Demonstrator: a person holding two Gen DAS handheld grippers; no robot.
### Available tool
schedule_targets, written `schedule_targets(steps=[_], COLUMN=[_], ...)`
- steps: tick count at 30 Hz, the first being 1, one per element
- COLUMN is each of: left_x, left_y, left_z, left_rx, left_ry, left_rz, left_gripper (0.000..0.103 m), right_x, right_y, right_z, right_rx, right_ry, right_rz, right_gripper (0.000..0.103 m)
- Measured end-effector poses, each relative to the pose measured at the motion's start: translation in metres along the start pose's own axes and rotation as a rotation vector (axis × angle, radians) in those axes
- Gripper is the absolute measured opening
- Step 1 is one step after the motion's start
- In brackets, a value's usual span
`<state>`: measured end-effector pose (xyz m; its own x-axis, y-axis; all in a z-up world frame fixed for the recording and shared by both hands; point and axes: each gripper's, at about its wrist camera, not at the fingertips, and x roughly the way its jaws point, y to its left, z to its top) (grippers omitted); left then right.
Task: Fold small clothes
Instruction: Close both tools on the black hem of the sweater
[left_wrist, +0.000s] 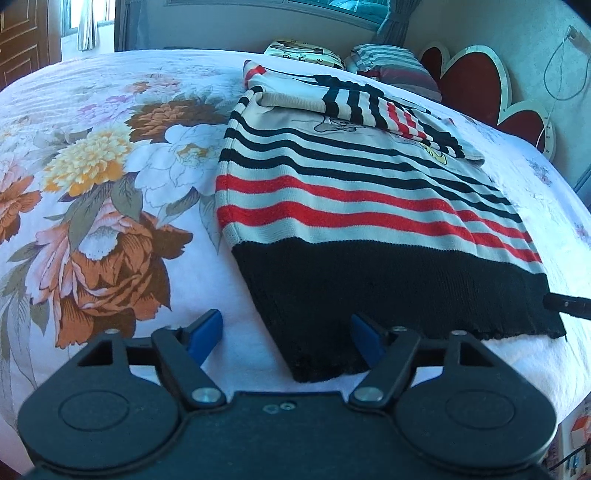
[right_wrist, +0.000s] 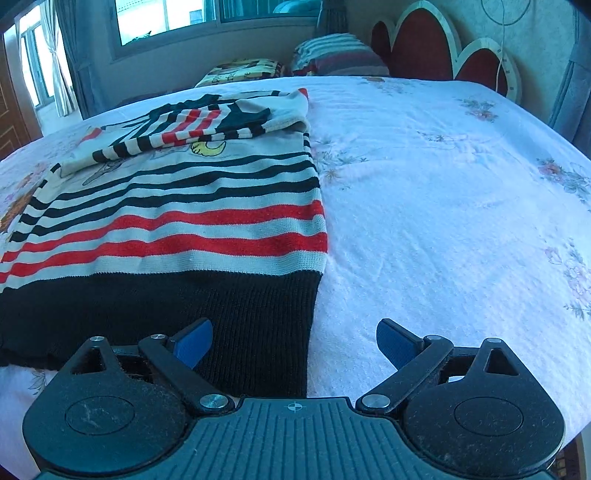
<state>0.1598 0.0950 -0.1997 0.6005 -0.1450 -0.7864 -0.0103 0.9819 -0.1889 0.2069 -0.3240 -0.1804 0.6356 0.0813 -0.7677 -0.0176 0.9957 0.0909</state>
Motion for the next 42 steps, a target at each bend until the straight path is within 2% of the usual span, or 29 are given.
schedule_targets(steps=[2,5,7,8,10,12,13,14,15,17,21,30,42], left_x=[0.002,0.007,0.009,0.01,0.012,0.014,0.015,0.016,0.017,0.016,0.008,-0.01,0.008], left_y=[0.001,-0.001,-0.004,-0.005,-0.005,-0.004,-0.003,-0.003,-0.004,-0.004,-0.005,-0.016,-0.02], left_z=[0.003,0.007,0.009,0.01,0.013,0.016,0.018,0.02,0.022,0.025,0.035,0.084,0.144], left_rx=[-0.015,-0.022,-0.014,-0.016,-0.03,-0.045,-0.051,-0.054,-0.057,-0.056,-0.048,-0.007,-0.021], left_ry=[0.005,0.013,0.019,0.024,0.028,0.039,0.045,0.052,0.056,0.047,0.0,-0.146,-0.246], left_rz=[-0.011,-0.029,-0.045,-0.055,-0.07,-0.086,-0.096,-0.105,-0.11,-0.116,-0.132,-0.152,-0.159], left_gripper=[0.064,0.057,0.047,0.044,0.034,0.025,0.019,0.017,0.014,0.01,0.01,0.008,0.008], right_x=[0.006,0.011,0.013,0.013,0.013,0.013,0.014,0.014,0.015,0.012,0.002,-0.018,0.004], right_y=[-0.002,-0.006,-0.008,-0.009,-0.009,-0.009,-0.008,-0.009,-0.009,-0.009,-0.008,0.004,0.012], right_z=[0.0,0.0,0.0,0.001,0.004,0.007,0.01,0.011,0.014,0.017,0.027,0.077,0.146], right_rx=[0.013,0.018,0.029,0.031,0.037,0.045,0.049,0.06,0.074,0.067,0.054,0.026,0.019], right_ry=[0.028,0.041,0.053,0.06,0.073,0.09,0.101,0.112,0.123,0.119,0.076,-0.069,-0.175], right_rz=[0.012,0.014,0.024,0.032,0.057,0.08,0.089,0.108,0.129,0.137,0.161,0.196,0.202], right_gripper=[0.069,0.069,0.068,0.063,0.053,0.029,0.024,0.014,0.01,0.009,0.009,0.009,0.009])
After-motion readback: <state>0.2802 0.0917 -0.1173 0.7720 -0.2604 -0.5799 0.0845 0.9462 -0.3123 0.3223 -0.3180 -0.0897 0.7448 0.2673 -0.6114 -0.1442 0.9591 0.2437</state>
